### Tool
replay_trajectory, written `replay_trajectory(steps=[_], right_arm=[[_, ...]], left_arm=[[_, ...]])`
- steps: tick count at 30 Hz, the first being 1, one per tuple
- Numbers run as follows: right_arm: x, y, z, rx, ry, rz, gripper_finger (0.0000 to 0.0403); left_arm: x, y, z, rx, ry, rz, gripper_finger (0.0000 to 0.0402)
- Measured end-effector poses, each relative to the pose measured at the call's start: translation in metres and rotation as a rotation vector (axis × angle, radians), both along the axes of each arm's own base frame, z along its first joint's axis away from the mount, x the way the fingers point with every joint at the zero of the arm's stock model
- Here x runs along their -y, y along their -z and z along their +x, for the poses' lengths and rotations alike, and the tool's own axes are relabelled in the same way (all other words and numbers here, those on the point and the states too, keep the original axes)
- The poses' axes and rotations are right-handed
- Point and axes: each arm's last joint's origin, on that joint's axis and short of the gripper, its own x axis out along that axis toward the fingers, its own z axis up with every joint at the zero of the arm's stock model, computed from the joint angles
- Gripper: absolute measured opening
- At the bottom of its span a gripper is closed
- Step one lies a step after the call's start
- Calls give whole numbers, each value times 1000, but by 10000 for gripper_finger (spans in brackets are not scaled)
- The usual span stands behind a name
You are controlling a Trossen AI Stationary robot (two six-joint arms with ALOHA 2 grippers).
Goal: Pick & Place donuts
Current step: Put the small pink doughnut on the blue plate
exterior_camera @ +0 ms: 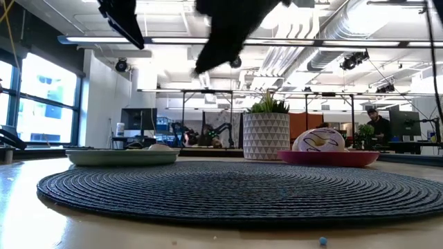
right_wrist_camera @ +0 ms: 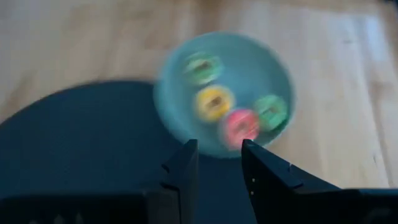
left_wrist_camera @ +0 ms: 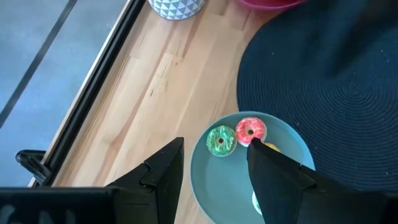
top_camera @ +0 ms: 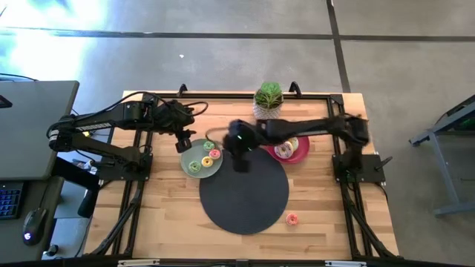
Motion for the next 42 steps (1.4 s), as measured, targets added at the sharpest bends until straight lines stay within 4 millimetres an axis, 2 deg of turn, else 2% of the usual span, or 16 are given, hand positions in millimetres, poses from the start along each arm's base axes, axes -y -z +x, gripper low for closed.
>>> replay_trajectory(steps=[2,5,7,10,13,17,21,25,31,39,42], right_arm=[[-19,-20,-22,-68,-32,-7,115],[-42,-40,-54,-187,-11,33,115],[-57,-47,-71,-259,55,66,115],[-83,-46,-89,-386,78,77,115],[-112,-34,-101,-501,84,94,115],[-142,-4,-120,-664,125,218,115],[-166,30,-142,-791,181,277,115],[-183,61,-161,-825,217,283,115],[-197,86,-170,-770,206,348,115],[-196,103,-171,-704,188,409,115],[-193,110,-174,-697,205,382,115]], left_arm=[[0,0,1,6,0,2,168],[-1,0,4,14,1,3,168],[-1,0,4,21,2,5,168],[-1,1,8,26,1,2,168],[-1,3,11,26,-22,-18,168],[-2,6,15,26,-60,-48,168],[-2,9,20,34,-74,-86,168],[-2,9,26,70,-57,-119,168],[-1,9,32,95,-24,-151,168],[-2,10,33,95,-26,-140,168],[-2,9,34,96,-24,-138,168]])
